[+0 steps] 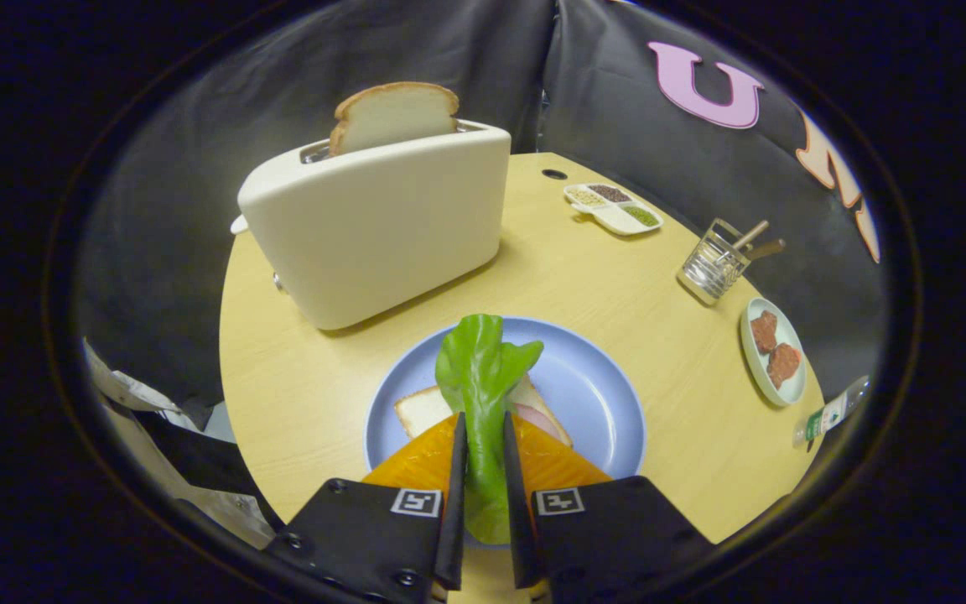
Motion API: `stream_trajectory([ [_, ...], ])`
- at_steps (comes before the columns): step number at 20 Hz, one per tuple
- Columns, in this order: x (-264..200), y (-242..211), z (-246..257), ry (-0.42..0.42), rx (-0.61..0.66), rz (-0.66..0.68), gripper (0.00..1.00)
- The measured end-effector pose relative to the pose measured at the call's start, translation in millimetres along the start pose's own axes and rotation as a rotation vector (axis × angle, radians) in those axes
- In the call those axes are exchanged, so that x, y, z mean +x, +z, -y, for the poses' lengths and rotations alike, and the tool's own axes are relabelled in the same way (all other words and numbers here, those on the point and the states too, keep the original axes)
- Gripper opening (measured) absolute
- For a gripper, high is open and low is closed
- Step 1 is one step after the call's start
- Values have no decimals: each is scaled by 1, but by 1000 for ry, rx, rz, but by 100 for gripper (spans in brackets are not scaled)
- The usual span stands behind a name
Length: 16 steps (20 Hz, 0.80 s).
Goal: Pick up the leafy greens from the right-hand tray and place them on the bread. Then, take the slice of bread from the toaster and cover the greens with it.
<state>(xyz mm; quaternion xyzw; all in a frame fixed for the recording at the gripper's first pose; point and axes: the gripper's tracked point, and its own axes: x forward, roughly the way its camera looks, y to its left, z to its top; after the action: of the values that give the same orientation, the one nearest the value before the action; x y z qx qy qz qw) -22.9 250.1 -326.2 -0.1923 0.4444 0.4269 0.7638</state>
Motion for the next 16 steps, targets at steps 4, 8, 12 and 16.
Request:
stream_trajectory([
  [4, 5, -1, -3, 7, -1, -6, 54],
  [8, 4, -1, -5, 19, 4, -7, 76],
  [12, 0, 6, 3, -15, 16, 17, 100],
  [16, -12, 24, 10, -45, 45, 68, 100],
])
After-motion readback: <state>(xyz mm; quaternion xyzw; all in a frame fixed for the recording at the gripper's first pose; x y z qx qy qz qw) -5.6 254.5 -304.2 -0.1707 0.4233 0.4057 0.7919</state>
